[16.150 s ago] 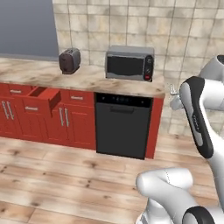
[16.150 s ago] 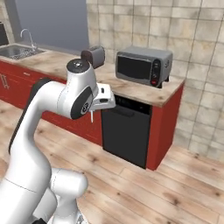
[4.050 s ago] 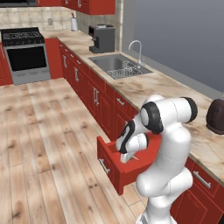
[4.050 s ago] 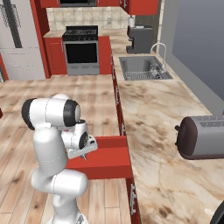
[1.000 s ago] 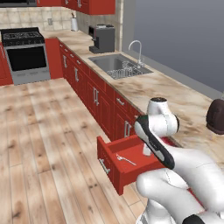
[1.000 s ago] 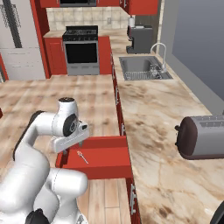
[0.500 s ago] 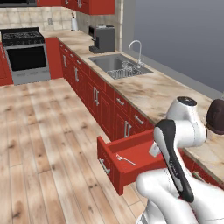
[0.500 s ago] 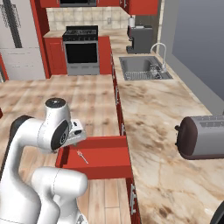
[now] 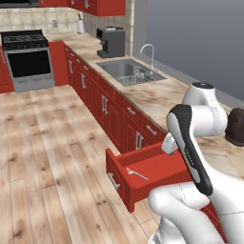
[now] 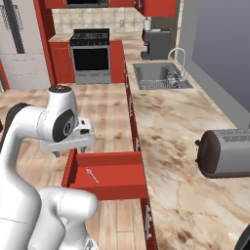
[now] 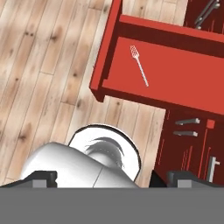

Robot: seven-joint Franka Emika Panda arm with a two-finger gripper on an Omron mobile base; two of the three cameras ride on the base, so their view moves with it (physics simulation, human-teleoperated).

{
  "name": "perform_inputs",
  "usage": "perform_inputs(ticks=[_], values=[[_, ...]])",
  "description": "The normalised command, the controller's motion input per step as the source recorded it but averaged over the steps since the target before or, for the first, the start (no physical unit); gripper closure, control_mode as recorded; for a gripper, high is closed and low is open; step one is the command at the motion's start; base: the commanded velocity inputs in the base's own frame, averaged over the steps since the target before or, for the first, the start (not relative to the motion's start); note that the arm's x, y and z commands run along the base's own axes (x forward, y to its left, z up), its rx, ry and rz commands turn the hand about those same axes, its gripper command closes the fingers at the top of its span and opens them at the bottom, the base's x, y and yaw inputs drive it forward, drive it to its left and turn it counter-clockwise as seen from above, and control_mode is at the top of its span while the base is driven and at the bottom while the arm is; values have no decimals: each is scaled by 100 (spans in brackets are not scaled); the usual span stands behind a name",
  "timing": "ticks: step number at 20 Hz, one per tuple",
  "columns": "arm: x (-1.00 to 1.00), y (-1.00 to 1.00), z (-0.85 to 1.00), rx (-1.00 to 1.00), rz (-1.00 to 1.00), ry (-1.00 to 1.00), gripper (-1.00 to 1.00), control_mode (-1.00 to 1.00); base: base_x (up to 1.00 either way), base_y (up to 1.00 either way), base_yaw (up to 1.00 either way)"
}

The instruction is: Pick up the metallic utensils from the counter and place them in the open drawer. Make sure not to pick up any wooden utensils.

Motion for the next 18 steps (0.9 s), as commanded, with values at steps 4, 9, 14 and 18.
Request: perform_inputs(ticks=[4,9,14,18], values=[[0,0,0,0,0,0,-100,-100,0,0,0],[-3,0,0,0,0,0,-100,100,-11,-1,0],[0,0,0,0,0,0,-100,100,-100,15,12],[0,0,0,0,0,0,-100,100,-63,53,56]])
